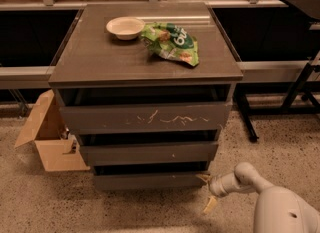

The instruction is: Close bottom drawer

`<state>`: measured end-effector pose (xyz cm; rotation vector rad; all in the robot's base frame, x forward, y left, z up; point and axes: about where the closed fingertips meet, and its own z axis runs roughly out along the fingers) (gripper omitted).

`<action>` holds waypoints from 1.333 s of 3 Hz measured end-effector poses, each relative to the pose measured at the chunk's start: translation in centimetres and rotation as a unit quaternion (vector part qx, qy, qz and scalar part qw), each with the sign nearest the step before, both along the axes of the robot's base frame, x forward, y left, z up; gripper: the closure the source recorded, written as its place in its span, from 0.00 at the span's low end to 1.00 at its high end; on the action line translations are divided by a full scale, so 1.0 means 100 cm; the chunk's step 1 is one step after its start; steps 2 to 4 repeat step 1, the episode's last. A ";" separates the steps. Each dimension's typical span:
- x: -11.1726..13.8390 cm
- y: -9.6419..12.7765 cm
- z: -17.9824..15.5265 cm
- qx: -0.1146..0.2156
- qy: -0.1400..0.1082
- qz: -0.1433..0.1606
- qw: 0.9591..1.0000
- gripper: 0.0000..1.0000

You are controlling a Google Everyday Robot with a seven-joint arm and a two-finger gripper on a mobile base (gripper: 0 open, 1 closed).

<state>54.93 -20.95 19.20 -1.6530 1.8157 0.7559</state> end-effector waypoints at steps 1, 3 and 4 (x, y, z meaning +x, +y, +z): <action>0.008 -0.001 -0.001 0.000 -0.004 0.001 1.000 0.00; 0.008 -0.001 -0.001 0.000 -0.004 0.001 1.000 0.00; 0.008 -0.001 -0.001 0.000 -0.004 0.001 1.000 0.00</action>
Offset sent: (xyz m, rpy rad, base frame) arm 0.0000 0.0000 0.0000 0.0000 0.0000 0.0000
